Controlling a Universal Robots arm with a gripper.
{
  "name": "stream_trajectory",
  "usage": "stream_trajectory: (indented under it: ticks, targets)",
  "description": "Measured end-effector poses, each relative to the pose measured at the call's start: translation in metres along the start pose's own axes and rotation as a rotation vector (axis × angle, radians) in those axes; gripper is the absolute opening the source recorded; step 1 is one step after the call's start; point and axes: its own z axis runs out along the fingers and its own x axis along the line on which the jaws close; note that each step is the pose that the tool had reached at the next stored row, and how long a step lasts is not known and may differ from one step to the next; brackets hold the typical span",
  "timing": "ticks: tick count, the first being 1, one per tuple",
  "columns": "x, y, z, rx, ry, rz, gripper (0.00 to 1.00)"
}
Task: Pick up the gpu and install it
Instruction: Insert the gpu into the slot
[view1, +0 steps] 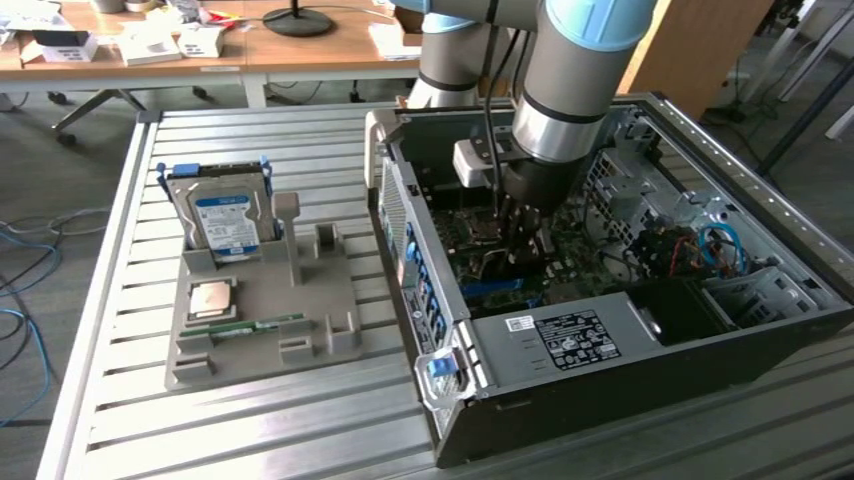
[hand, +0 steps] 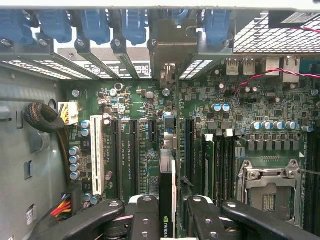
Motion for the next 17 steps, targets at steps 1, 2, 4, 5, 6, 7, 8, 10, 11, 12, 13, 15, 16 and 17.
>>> stream_trajectory:
  ticks: [1,2,4,5,6,7,8,10,11,12,13,15,16,17]
  targets:
    - [0.0,0.0,0.0,0.0,0.0,0.0,0.26]
    - [0.0,0.0,0.0,0.0,0.0,0.0,0.26]
    - [0.0,-0.001,0.0,-0.0001,0.0,0.0,0.26]
    - [0.0,-0.0017,0.0,0.0,0.0,0.0,0.26]
    - [0.0,-0.002,0.0,-0.0001,0.0001,0.0,0.26]
    - [-0.0001,-0.002,0.0,0.0,0.0,0.0,0.26]
    - [-0.0001,-0.002,0.0001,0.0001,-0.0001,0.0,0.26]
    - [-0.0001,-0.0021,0.0,0.0,0.0,0.0,0.26]
    - [-0.0001,-0.0021,0.0,0.0,0.0001,0.0,0.26]
    - [-0.0001,-0.0021,0.0,0.0,0.0,0.0,0.26]
    - [-0.0001,-0.0021,-0.0001,0.0001,-0.0001,0.0,0.26]
    - [-0.0001,-0.0021,-0.0009,-0.0001,0.0002,0.0,0.26]
    - [-0.0001,-0.0021,-0.0015,-0.0001,0.0002,0.0,0.26]
    - [-0.0001,-0.0021,-0.0024,0.0,0.0001,0.0,0.26]
